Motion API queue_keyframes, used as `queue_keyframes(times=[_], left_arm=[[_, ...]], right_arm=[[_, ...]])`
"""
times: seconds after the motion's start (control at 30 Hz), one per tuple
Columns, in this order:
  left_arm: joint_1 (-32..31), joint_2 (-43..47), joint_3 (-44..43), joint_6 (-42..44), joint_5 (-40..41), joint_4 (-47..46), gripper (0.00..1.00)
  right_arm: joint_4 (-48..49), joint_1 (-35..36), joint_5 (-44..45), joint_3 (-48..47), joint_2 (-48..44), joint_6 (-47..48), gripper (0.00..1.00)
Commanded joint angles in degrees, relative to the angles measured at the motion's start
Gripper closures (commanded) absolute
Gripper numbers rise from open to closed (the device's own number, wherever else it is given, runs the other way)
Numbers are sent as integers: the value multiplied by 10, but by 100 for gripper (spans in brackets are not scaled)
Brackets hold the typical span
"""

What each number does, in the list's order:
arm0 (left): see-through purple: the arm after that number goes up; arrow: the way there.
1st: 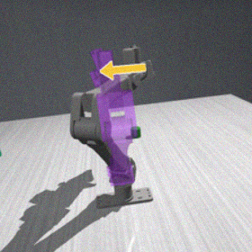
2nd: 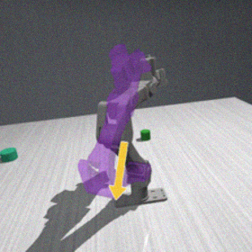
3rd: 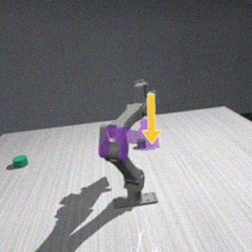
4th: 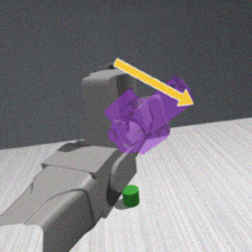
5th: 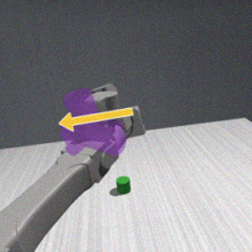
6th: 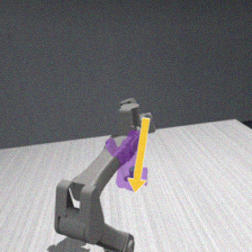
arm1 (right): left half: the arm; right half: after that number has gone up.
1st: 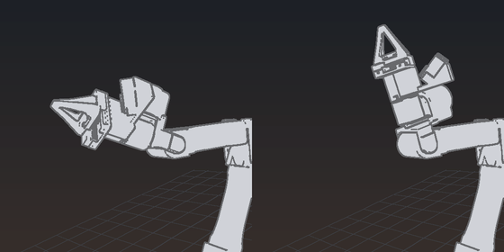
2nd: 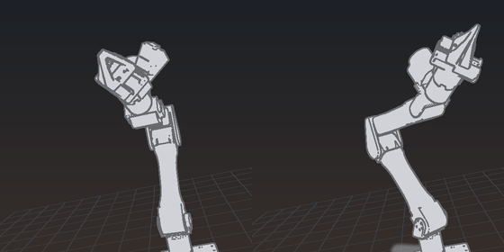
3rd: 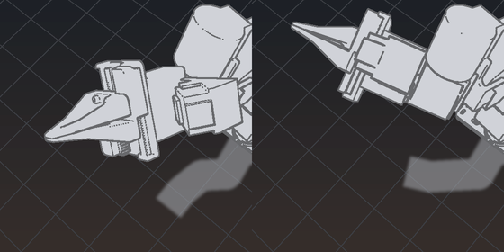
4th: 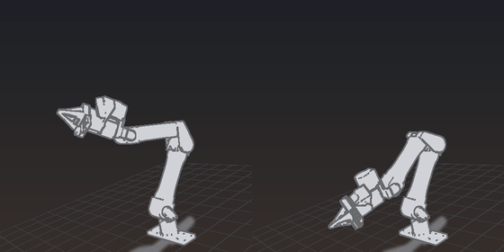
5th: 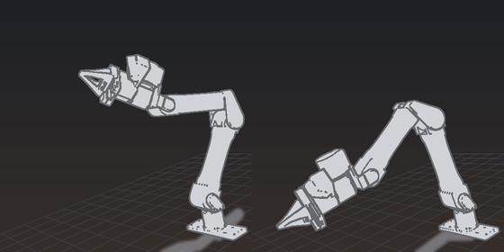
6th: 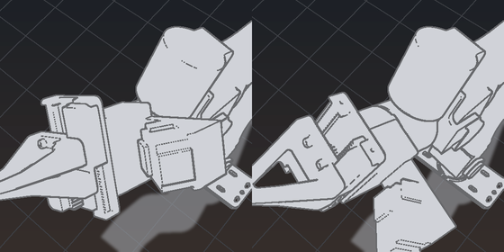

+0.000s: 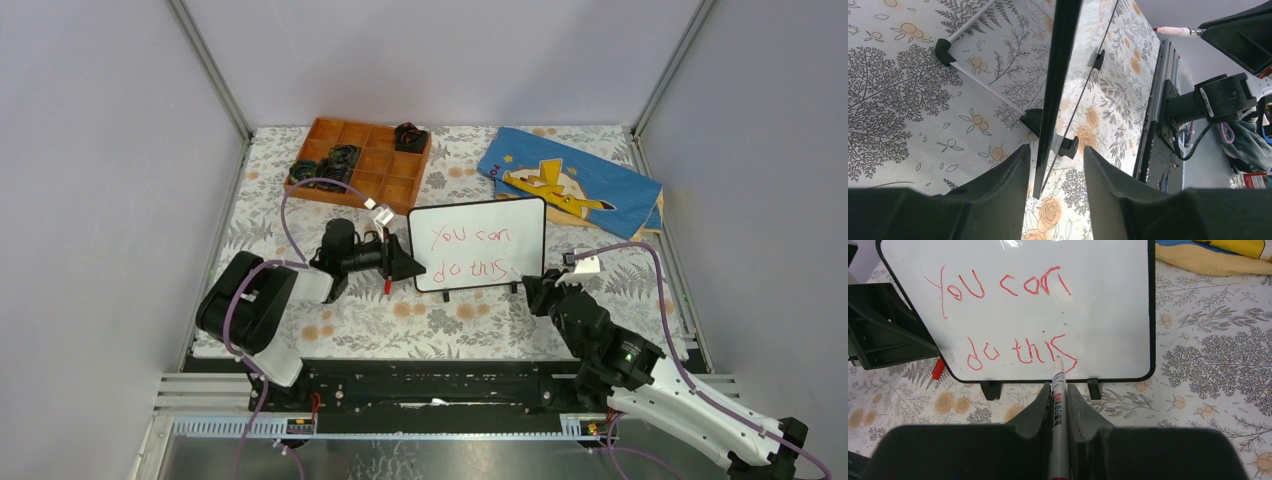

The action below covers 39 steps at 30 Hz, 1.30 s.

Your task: Write a sentence on the whiteboard

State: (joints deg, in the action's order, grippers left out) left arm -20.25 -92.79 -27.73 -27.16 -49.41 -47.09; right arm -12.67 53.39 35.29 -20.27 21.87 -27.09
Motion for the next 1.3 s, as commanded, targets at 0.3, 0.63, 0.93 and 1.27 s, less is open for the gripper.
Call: queue_keyframes(times=[0.3, 0.63, 0.93, 1.27], left_arm=[[-2, 2, 6, 26, 6, -31, 72], [3, 19, 13, 68, 38, 22, 83], [4, 21, 13, 83, 48, 44, 84], [4, 24, 13, 89, 55, 56, 84]], right_arm=[[13, -3, 10, -2, 9, -2, 100], [17, -4, 15, 3, 12, 7, 100], [43, -3, 62, 13, 77, -21, 100], [98, -4, 98, 38, 106, -33, 100]])
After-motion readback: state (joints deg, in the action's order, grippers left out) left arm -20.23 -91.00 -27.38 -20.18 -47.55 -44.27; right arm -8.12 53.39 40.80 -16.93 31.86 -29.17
